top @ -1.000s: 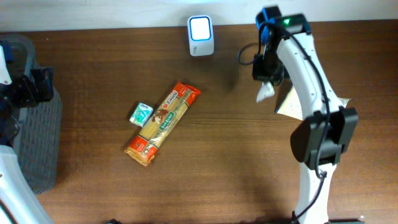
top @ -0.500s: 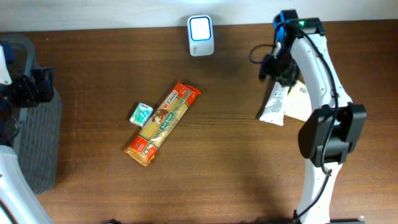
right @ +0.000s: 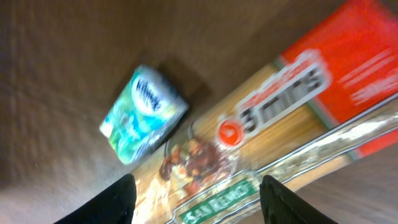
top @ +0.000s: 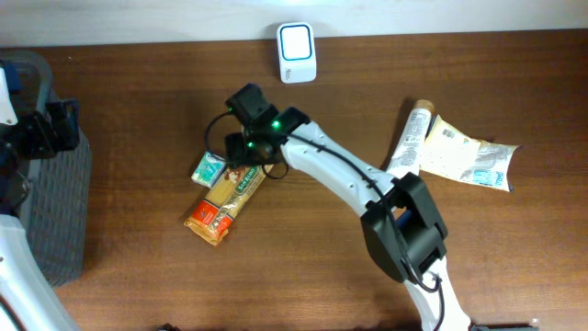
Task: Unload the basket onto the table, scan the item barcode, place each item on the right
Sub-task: 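Reach the right gripper to the orange spaghetti package and grasp it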
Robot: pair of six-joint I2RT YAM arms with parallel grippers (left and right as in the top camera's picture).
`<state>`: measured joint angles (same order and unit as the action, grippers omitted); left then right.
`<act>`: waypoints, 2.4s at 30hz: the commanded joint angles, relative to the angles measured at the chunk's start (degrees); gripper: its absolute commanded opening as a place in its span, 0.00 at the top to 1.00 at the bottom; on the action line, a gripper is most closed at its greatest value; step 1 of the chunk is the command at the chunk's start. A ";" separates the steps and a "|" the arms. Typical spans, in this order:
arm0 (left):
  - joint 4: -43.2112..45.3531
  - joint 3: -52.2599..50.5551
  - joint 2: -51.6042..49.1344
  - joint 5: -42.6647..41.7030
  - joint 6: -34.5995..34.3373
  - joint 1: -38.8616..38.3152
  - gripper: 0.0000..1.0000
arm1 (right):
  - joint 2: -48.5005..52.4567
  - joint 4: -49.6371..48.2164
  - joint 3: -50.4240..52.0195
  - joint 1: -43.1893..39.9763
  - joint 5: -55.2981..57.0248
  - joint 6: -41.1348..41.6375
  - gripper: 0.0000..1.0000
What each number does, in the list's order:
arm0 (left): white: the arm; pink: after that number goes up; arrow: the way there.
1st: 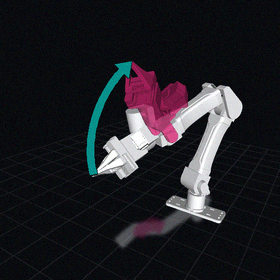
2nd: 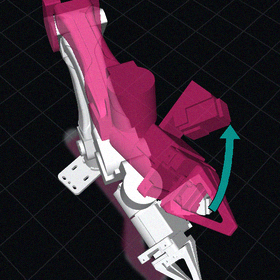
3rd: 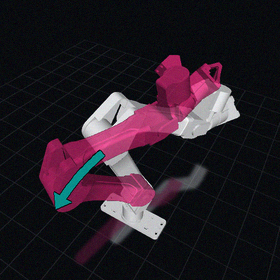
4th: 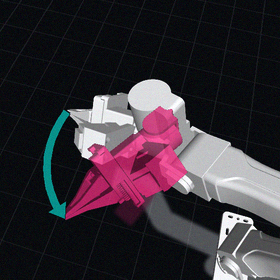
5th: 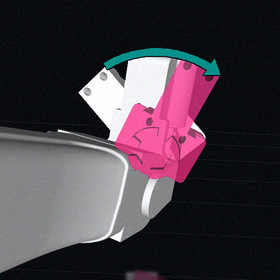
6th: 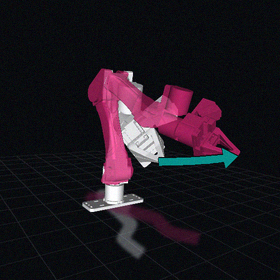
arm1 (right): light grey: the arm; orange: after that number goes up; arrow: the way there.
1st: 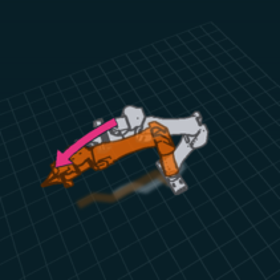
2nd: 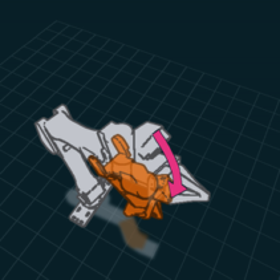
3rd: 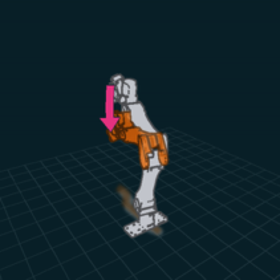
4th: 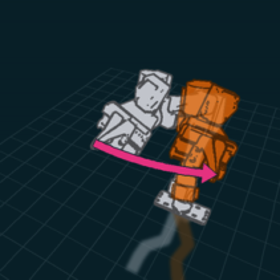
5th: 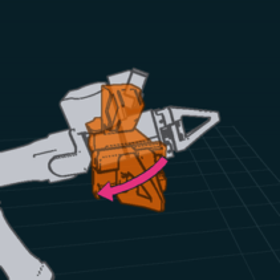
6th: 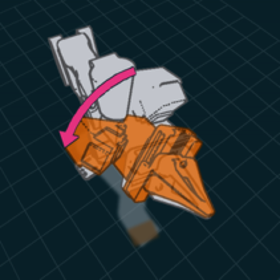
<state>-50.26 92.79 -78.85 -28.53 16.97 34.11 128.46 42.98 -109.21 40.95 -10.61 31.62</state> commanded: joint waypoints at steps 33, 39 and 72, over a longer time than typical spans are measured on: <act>0.07 0.57 0.59 -0.61 0.70 0.20 0.01 | 4.07 -5.20 13.14 -0.96 -5.51 10.93 0.83; 0.07 0.57 0.59 -0.61 0.70 0.20 0.01 | 0.42 1.75 11.13 -5.35 -4.55 1.60 0.96; 0.07 0.57 0.59 -0.61 0.70 0.20 0.01 | 12.31 24.87 -5.11 9.55 35.10 -11.56 0.44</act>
<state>-50.26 92.79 -78.85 -28.53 16.97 34.11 138.32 67.07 -114.54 50.85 22.79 18.41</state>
